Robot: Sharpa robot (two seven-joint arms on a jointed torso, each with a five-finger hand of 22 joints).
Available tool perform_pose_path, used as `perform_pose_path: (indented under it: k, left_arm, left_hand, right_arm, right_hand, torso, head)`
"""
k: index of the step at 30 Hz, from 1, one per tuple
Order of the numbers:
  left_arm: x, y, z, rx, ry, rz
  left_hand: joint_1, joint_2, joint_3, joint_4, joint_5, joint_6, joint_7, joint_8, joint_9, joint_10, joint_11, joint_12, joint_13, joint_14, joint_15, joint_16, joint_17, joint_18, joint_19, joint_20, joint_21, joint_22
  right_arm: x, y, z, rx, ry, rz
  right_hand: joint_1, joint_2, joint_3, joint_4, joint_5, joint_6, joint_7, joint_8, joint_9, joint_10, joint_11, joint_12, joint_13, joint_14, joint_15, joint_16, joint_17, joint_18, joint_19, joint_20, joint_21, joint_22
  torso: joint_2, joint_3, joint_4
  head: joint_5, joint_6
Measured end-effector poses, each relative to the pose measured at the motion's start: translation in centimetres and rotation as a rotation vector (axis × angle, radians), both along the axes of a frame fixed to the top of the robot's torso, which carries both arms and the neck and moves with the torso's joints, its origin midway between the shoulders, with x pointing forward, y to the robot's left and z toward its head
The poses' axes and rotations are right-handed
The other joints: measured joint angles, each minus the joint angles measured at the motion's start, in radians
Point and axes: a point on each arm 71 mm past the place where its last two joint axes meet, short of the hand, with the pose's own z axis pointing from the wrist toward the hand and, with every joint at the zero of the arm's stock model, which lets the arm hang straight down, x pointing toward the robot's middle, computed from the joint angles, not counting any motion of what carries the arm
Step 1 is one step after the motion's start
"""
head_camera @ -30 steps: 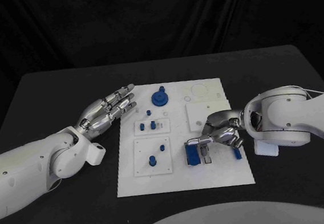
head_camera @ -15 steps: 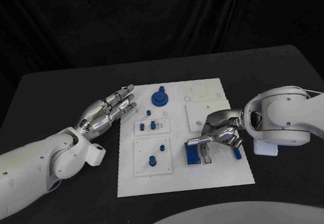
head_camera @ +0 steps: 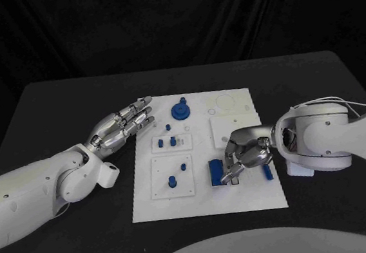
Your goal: Assemble the parts on the task board
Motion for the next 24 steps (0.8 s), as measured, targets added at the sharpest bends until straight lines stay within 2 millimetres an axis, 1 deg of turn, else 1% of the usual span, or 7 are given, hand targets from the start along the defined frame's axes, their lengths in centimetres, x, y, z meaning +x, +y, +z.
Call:
perform_pose_path:
  k: [4,10,13,14,18,21,24]
  left_arm:
    - [-0.02,0.02,-0.01,0.0,0.001,0.0]
    - [-0.03,0.04,-0.02,0.0,0.001,-0.001]
    - [-0.03,0.04,-0.02,-0.001,0.001,-0.001]
    - [-0.04,0.04,-0.03,-0.001,0.002,-0.001]
    - [-0.04,0.04,-0.03,-0.001,0.002,-0.002]
    - [-0.04,0.04,-0.04,-0.001,0.002,-0.002]
    - [-0.05,0.02,-0.05,-0.001,0.003,-0.003]
  left_hand:
    - [0.002,0.002,0.0,0.0,0.0,0.0,0.0,0.0,0.0,0.001,0.001,0.0,0.0,0.0,0.0,0.0,0.0,0.0,0.0,0.0,0.0,0.0]
    - [0.004,0.004,0.003,-0.003,0.0,0.0,0.0,0.0,0.0,0.004,0.004,0.0,0.0,-0.004,0.004,0.0,0.0,0.0,0.0,0.0,0.0,0.001]
    - [0.004,0.004,0.003,-0.003,0.0,0.0,0.0,0.0,0.0,0.004,0.004,0.0,0.0,-0.004,0.004,0.0,0.0,0.0,0.0,0.0,0.0,0.001]
    - [0.004,0.004,0.003,-0.003,0.0,0.0,0.0,0.0,0.0,0.004,0.004,0.0,0.0,-0.004,0.004,0.0,0.0,0.0,0.0,0.0,0.0,0.001]
    - [0.004,0.004,0.003,-0.003,0.0,0.0,0.0,0.0,0.0,0.004,0.008,0.0,0.0,-0.004,0.004,0.0,0.0,0.0,0.0,0.0,0.0,0.001]
    - [0.004,0.004,0.003,-0.003,0.0,0.0,0.0,0.0,0.0,0.004,0.011,0.0,0.0,-0.003,0.004,0.0,0.0,0.0,0.0,0.0,0.0,0.001]
    - [0.004,0.004,0.007,-0.007,0.0,0.0,0.0,0.0,0.0,0.004,0.011,0.0,0.0,0.0,0.007,0.0,0.0,0.0,0.004,0.004,0.0,0.002]
  right_arm:
    - [-0.05,0.22,-0.15,-0.033,-0.046,0.03]
    - [-0.07,0.39,-0.59,-0.058,-0.073,0.047]
    - [-0.02,0.42,-0.71,-0.064,-0.081,0.05]
    - [-0.01,0.43,-0.72,-0.065,-0.084,0.051]
    - [0.06,0.47,-0.78,-0.071,-0.092,0.054]
    - [0.06,0.55,-0.83,-0.074,-0.095,0.057]
    - [0.05,0.67,-0.86,-0.076,-0.095,0.062]
  right_hand:
    - [0.0,0.0,0.002,0.002,-0.004,-0.007,-0.007,0.041,0.061,0.0,0.0,0.0,0.0,0.0,0.0,0.0,0.0,0.0,0.0,0.0,0.004,0.0]
    - [-0.019,0.019,0.003,0.023,0.002,-0.016,-0.009,0.045,0.086,-0.002,-0.005,0.003,-0.001,0.003,-0.004,0.0,-0.004,0.0,-0.004,-0.003,0.004,0.001]
    - [-0.021,0.022,0.007,0.027,0.034,-0.023,-0.009,0.045,0.094,-0.002,-0.005,0.004,-0.001,0.001,-0.006,0.0,-0.006,0.0,-0.001,-0.006,0.004,0.001]
    - [-0.019,0.024,0.007,0.027,0.052,-0.023,-0.009,0.045,0.099,-0.002,-0.005,0.004,-0.001,0.0,-0.006,0.0,-0.006,0.0,0.0,-0.007,0.004,0.001]
    - [-0.009,0.034,0.006,0.033,0.215,-0.026,-0.012,0.026,0.111,-0.002,-0.005,0.008,0.0,0.0,-0.006,0.0,-0.01,0.0,0.0,-0.007,0.004,0.001]
    - [-0.001,0.041,0.006,0.034,0.3,-0.026,-0.012,0.011,0.113,-0.002,-0.005,0.008,0.001,0.0,-0.006,-0.005,-0.012,0.0,0.0,-0.007,0.0,0.001]
    - [0.017,0.036,0.014,0.042,0.402,-0.03,-0.016,-0.008,0.115,-0.005,-0.009,0.004,0.001,0.0,-0.006,-0.005,-0.015,0.0,0.0,-0.007,0.0,0.001]
  torso:
    - [0.0,0.0,0.0]
    - [0.0,0.0,0.0002]
    - [0.0,0.0,0.0002]
    - [0.001,-0.0001,0.0002]
    - [0.0,-0.0001,0.0001]
    - [0.0,-0.0001,0.0]
    - [0.0,-0.0001,0.0001]
  head:
    - [0.0,0.0]
    - [0.003,0.0]
    - [0.004,0.0]
    - [0.004,0.0]
    - [0.004,0.0]
    - [0.005,0.0]
    - [0.004,0.0]
